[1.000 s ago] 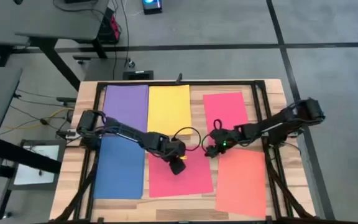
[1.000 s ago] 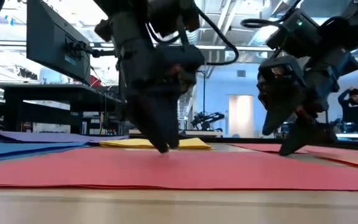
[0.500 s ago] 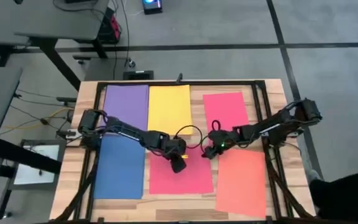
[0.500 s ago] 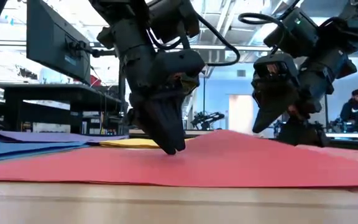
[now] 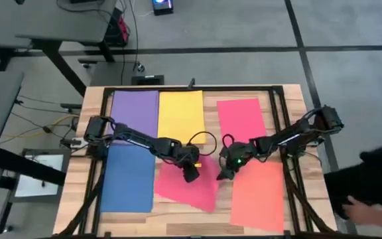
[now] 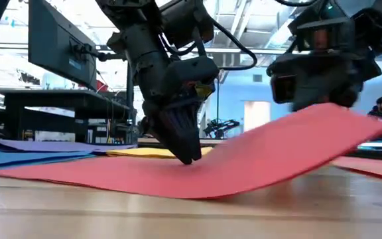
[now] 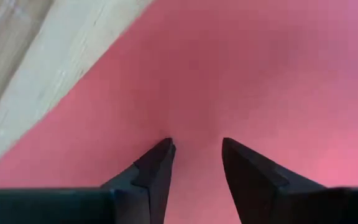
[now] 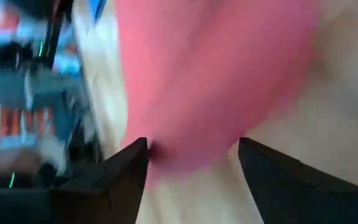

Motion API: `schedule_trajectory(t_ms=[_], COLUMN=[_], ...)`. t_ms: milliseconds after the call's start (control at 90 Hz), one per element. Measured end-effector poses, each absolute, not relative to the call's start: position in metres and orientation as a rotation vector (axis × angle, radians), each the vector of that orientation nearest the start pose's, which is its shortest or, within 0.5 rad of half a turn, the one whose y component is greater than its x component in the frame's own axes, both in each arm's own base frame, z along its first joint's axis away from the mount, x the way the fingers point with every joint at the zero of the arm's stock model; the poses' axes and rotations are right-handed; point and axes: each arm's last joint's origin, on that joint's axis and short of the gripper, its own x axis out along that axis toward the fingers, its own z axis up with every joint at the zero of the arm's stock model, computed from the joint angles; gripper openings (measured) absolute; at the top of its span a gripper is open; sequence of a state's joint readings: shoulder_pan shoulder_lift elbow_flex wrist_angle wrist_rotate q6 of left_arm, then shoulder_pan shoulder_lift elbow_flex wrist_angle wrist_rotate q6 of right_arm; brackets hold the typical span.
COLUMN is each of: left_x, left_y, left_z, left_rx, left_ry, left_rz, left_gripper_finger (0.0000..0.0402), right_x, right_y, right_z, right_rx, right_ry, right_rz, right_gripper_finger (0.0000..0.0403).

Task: Organize paper
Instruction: Stack the red paper on top of the red paper

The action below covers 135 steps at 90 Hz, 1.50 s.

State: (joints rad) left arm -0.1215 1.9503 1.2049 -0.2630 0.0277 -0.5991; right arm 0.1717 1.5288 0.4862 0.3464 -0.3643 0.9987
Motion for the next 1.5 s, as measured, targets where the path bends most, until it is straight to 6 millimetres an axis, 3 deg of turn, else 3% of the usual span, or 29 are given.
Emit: schedule_trajectory(t_ms=[167,411,656,911,1000,1111,1256,1500], left_x=[0.387,0.392,0.394,0.385,0.378,0.378,0.392,0.404], left_y=[-0.048,-0.049,-0.049,-0.054,-0.058,-0.06,-0.063,-0.066], left_z=[0.145,0.148,0.149,0.17,0.165,0.146,0.126,0.119], left_rx=[-0.499,-0.499,-0.51,-0.558,-0.553,-0.538,-0.584,-0.633], left_ry=[1.013,0.953,0.933,1.083,1.161,1.206,1.172,1.137], left_rz=[0.168,0.142,0.126,0.109,0.135,0.15,0.106,0.066], left_gripper_finger=[0.0125,0.0125,0.0125,0.0125,0.0125,0.0125,0.0125,0.0125], right_x=[0.24,0.25,0.252,0.249,0.247,0.245,0.252,0.26], right_y=[0.051,0.047,0.039,0.043,0.049,0.055,0.056,0.053], right_z=[0.114,0.12,0.12,0.12,0.117,0.109,0.101,0.102], right_rx=[0.987,1.041,1.073,1.342,1.356,1.346,1.389,1.366], right_ry=[1.033,0.846,0.797,0.837,0.871,0.9,0.891,0.858], right_rz=[-0.049,-0.156,-0.227,-0.321,-0.353,-0.403,-0.415,-0.357], right_gripper_finger=[0.024,0.024,0.024,0.024,0.024,0.024,0.024,0.024])
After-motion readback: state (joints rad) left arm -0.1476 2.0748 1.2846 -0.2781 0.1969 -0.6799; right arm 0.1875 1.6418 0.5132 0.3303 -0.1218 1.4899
